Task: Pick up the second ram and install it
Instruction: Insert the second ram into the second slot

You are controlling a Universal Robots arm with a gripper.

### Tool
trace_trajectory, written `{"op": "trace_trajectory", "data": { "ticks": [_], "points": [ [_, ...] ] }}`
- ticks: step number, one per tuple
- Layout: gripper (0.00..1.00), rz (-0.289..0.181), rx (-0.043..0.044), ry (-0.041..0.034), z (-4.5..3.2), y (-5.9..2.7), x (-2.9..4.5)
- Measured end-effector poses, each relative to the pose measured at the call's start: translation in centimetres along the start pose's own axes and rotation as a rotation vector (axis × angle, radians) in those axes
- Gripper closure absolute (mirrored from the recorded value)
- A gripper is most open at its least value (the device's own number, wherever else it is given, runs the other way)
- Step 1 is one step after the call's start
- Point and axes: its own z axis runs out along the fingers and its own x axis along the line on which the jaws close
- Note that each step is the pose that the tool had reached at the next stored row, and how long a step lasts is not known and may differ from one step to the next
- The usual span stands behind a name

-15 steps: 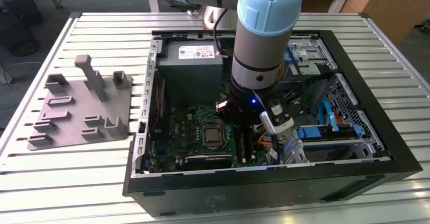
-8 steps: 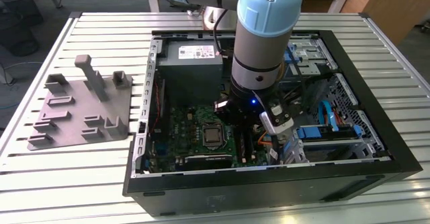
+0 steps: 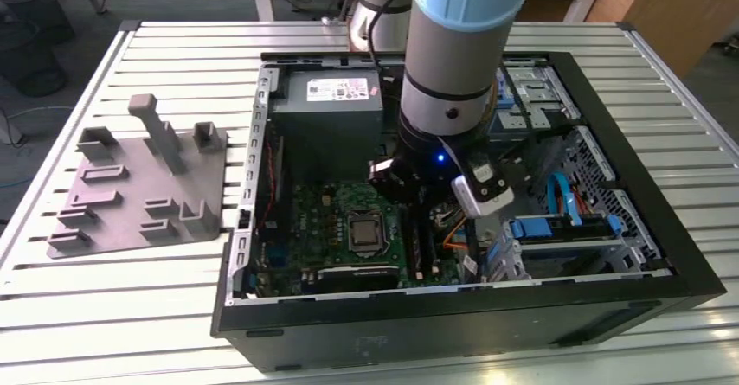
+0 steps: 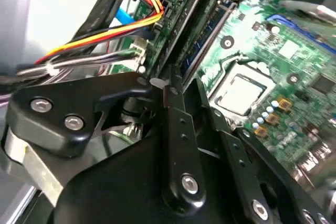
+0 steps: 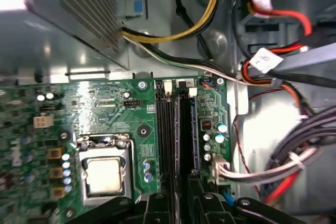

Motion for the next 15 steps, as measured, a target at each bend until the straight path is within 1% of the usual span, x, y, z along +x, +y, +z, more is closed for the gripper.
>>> {"op": "trace_trajectory", "data": {
  "ticks": [3, 4, 13, 15],
  "points": [
    [0.73, 0.000, -0.0001, -0.0001, -1.37, 0.02, -0.02],
    [0.73, 0.000, -0.0001, 0.0000, -1.66, 0.02, -0.03],
    [0.73, 0.000, 0.0003, -0.0001, -1.74, 0.01, -0.02],
    [0.73, 0.000, 0.0011, -0.0001, -1.64, 0.02, -0.02]
  ]
}}
